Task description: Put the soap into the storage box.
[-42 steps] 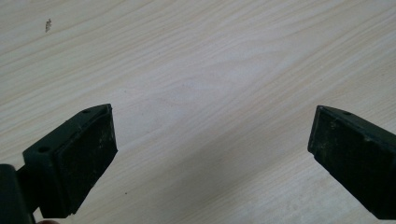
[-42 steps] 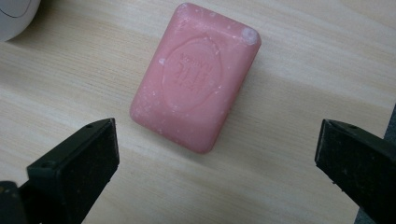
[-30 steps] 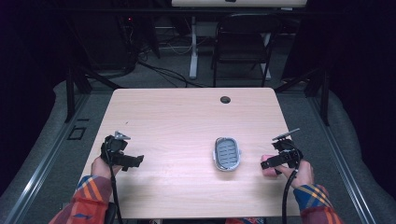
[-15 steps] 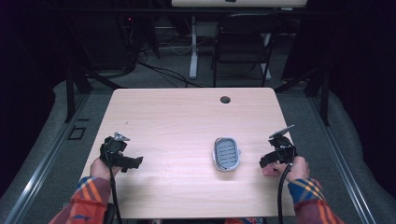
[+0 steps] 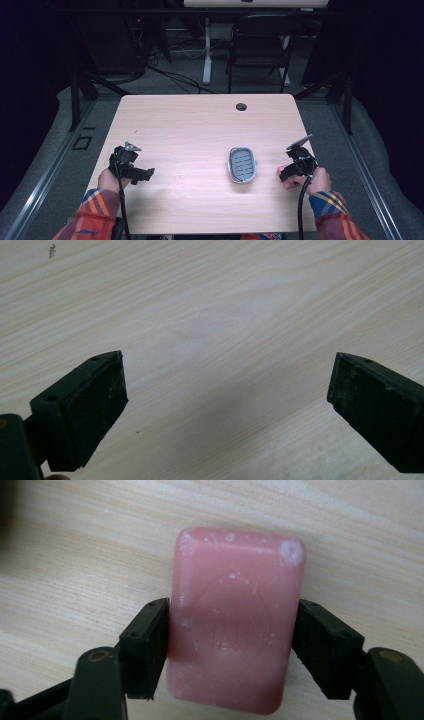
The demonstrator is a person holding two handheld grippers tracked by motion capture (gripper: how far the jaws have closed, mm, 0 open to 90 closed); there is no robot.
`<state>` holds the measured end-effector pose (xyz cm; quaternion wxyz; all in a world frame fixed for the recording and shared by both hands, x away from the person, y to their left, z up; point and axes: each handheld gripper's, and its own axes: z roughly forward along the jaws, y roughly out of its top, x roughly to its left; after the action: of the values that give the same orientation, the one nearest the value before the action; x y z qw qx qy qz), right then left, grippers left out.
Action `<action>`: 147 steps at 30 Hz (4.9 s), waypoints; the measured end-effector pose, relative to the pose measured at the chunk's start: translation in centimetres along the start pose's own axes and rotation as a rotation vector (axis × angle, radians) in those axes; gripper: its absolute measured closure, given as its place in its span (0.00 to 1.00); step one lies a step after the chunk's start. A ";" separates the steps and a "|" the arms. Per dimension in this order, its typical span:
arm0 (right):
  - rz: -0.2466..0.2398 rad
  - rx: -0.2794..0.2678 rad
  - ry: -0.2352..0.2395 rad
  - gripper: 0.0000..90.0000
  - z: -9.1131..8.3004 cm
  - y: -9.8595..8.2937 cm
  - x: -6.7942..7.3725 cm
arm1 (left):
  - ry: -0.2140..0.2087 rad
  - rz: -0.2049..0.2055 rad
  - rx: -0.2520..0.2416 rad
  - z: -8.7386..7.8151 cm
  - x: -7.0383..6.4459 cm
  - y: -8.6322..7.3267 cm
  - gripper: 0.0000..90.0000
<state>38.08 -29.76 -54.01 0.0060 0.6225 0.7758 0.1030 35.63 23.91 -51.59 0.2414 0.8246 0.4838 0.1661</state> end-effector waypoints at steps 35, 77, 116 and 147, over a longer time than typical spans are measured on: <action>-0.126 0.001 -0.042 0.41 -0.5 0.1 0.4 | -0.014 0.064 0.029 0.5 -0.7 0.5 0.04; -0.198 -0.050 -0.060 0.41 -3.7 1.8 1.6 | -0.051 0.089 0.057 0.9 -0.9 0.6 0.02; -0.270 -0.063 -0.069 0.41 -5.4 5.7 4.2 | -0.068 0.095 0.056 0.8 -1.1 0.5 0.01; -0.319 -0.069 -0.061 0.41 -6.0 6.8 7.9 | -0.051 0.100 0.030 0.5 -1.2 0.5 0.01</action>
<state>42.04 -21.59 -46.05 0.0673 0.4935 0.8603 0.1084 35.70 22.52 -51.79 0.2328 0.8553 0.4381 0.1495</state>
